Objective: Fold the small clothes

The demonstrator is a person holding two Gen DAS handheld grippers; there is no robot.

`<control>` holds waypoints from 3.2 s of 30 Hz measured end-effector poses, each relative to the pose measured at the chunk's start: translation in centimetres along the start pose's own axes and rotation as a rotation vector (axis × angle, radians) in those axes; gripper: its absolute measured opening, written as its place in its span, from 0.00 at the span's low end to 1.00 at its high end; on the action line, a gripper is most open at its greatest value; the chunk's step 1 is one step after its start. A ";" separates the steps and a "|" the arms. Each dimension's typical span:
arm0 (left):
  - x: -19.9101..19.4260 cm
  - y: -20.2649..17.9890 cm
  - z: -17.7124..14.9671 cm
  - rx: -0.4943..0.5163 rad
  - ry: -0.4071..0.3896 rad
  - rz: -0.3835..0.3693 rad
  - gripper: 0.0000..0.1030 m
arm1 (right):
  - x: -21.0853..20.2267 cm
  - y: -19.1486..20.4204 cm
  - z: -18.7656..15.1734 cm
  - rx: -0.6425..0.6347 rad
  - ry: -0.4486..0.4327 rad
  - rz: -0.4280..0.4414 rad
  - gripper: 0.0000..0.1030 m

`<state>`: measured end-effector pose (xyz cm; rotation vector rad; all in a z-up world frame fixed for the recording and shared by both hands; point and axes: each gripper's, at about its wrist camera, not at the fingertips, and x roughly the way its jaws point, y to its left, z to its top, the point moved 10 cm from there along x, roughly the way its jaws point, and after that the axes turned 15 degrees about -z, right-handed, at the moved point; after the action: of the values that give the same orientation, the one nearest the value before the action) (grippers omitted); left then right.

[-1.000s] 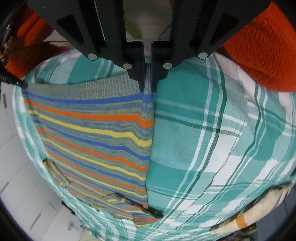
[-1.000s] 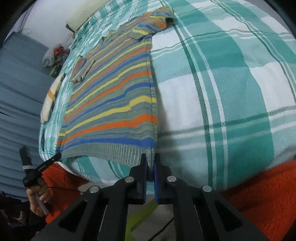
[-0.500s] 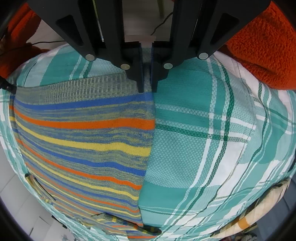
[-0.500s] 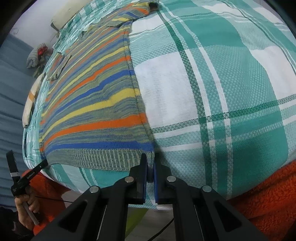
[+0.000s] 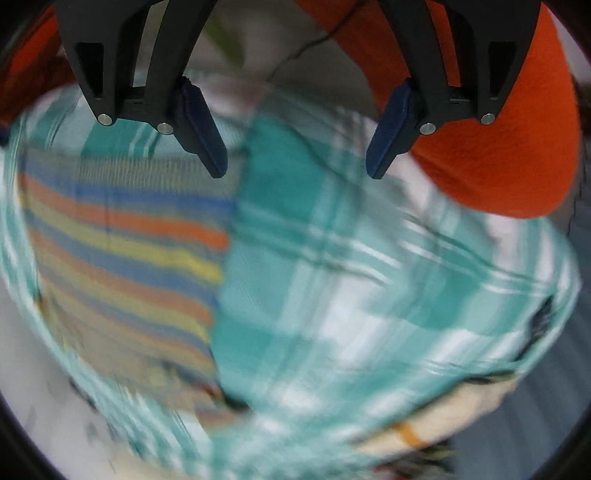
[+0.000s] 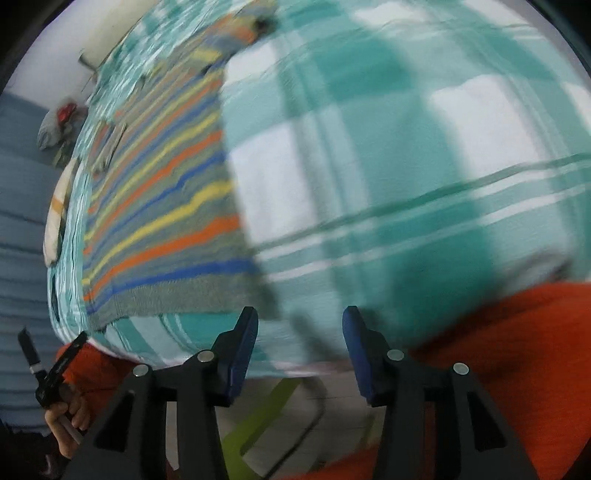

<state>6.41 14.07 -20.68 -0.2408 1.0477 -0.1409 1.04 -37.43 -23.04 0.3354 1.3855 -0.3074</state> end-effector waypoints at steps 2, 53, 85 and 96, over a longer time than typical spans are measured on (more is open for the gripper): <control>-1.4 0.9 1.2 -0.036 -0.090 0.021 0.88 | -2.4 -2.5 3.0 -0.043 -0.082 -0.108 0.47; 1.9 2.2 0.3 -0.034 0.002 0.124 0.88 | 4.4 -10.4 30.9 0.222 -0.401 -0.249 0.03; -0.6 1.1 1.5 0.012 -0.031 0.033 0.91 | -0.9 -6.9 15.5 0.011 -0.531 -0.304 0.68; -4.4 -18.0 16.7 0.598 -0.194 -0.203 0.94 | 1.5 -5.5 14.8 -0.035 -0.470 -0.297 0.68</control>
<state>18.72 -0.13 -4.33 0.1807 0.7469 -0.5911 12.39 -48.49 -22.60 0.0186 0.9714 -0.5672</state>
